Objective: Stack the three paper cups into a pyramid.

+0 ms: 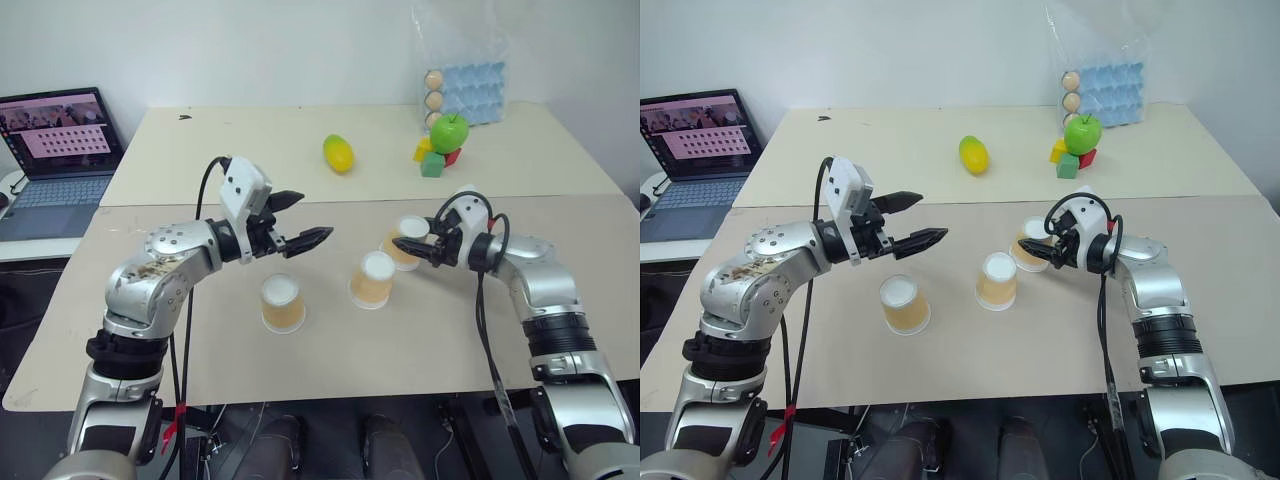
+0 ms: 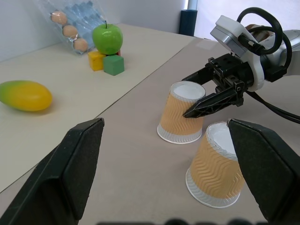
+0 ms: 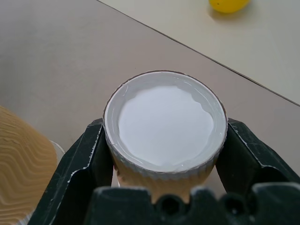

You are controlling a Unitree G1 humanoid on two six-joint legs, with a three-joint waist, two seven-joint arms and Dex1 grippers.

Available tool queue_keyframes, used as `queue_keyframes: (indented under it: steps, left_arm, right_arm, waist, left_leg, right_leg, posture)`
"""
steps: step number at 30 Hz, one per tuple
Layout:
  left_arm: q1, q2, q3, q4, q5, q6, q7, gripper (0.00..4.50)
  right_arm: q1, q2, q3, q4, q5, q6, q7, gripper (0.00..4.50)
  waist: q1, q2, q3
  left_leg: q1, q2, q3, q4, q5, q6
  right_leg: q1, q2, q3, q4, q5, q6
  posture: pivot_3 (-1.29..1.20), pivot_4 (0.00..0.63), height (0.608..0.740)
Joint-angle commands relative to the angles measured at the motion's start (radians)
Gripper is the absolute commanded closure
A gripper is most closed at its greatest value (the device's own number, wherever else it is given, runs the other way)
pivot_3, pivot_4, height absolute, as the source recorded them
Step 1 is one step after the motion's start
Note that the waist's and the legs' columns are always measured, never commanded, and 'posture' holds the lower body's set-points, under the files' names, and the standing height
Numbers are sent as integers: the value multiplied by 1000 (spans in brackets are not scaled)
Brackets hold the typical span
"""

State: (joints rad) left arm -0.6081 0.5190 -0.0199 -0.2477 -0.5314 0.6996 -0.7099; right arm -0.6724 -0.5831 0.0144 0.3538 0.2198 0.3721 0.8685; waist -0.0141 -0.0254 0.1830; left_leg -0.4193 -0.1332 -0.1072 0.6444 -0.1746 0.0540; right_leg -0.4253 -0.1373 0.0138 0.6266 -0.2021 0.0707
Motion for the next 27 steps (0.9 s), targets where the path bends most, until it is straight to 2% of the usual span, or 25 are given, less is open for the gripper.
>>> queue_keyframes:
  steps: [1,7,12,17,27]
  left_arm:
    - [-2,5,19,-35,-4,-7,3,0]
    - [-1,9,15,-30,-3,-8,-4,0]
    - [-8,3,9,-17,-1,-13,-9,0]
    - [-14,0,5,-8,2,-17,-17,0]
    - [-22,2,5,-5,3,-14,-24,0]
  right_arm:
    - [-7,-34,-47,-58,24,8,11,1714]
    - [169,-231,-99,-314,99,168,131,1714]
    - [286,-292,-144,-453,167,269,150,1714]
    - [328,-288,-162,-510,197,305,123,1714]
    - [272,-216,-103,-463,182,271,73,1714]
  waist:
    - [1,0,0]
    - [17,0,0]
    - [10,0,0]
    - [5,0,0]
    - [7,0,0]
  left_leg:
    - [0,0,0,0,0,0]
    - [-2,0,0,0,0,0]
    - [0,2,0,0,-4,-6]
    - [1,5,1,0,-4,-7]
    - [0,6,2,0,-3,-5]
  right_leg:
    - [0,0,0,0,0,0]
    - [-1,0,0,0,0,0]
    - [0,1,0,0,0,0]
    - [1,3,0,-1,-2,3]
    - [1,4,1,-2,1,-1]
  posture:
    - [0,150,740]
    - [0,150,740]
    - [0,150,740]
    - [0,150,740]
    - [0,150,740]
